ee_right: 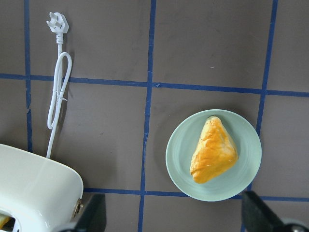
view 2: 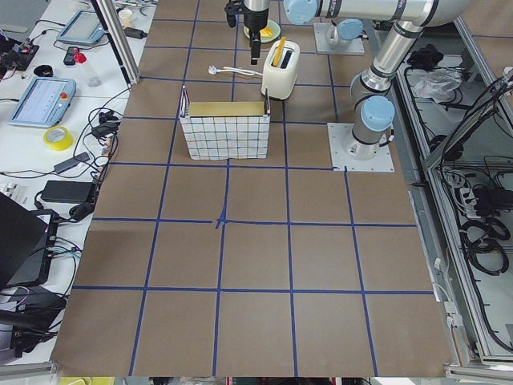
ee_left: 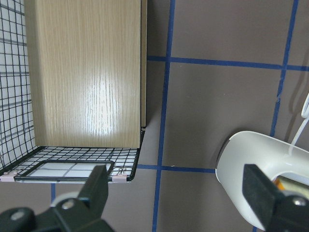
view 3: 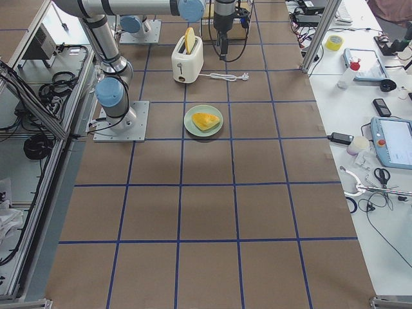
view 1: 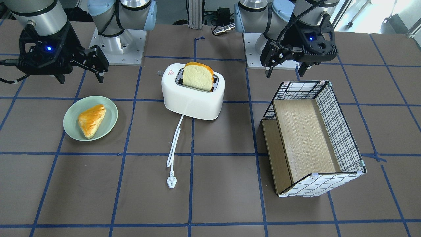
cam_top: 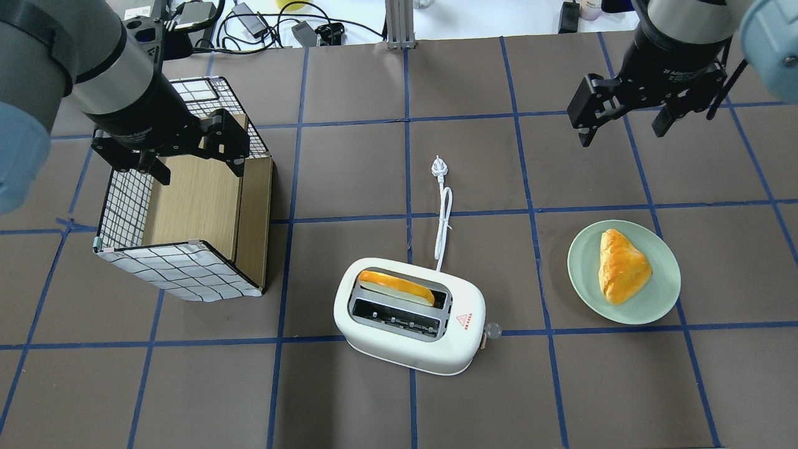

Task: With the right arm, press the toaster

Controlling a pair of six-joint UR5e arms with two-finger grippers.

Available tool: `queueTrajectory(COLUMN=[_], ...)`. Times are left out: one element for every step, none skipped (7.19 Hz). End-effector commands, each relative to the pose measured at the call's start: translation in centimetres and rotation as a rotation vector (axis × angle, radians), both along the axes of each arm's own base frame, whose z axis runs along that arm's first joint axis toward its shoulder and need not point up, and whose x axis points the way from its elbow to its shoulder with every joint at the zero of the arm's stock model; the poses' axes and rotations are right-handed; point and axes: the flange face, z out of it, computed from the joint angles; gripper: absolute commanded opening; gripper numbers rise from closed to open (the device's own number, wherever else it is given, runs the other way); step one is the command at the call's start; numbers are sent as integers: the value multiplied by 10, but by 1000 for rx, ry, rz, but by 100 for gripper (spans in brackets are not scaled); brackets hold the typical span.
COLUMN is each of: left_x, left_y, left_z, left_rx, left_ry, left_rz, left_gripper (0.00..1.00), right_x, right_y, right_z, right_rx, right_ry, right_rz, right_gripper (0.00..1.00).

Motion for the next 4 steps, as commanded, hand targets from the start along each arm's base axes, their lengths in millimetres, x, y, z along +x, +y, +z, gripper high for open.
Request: queueTrajectory(left_x=[0, 0, 0, 0], left_y=[0, 0, 0, 0], left_z=[0, 0, 0, 0], left_rx=[1, -1, 1, 1], left_ry=[0, 0, 0, 0], left_rz=[0, 0, 0, 0], left_gripper=[100, 100, 100, 100], right_x=[16, 24, 24, 24], right_y=[2, 2, 0, -2], right_z=[-2, -5, -3, -4], right_rx=[0, 3, 0, 2], right_ry=[-2, -3, 0, -2], right_rz=[-29, -25, -11, 1], right_gripper=[100, 100, 100, 100])
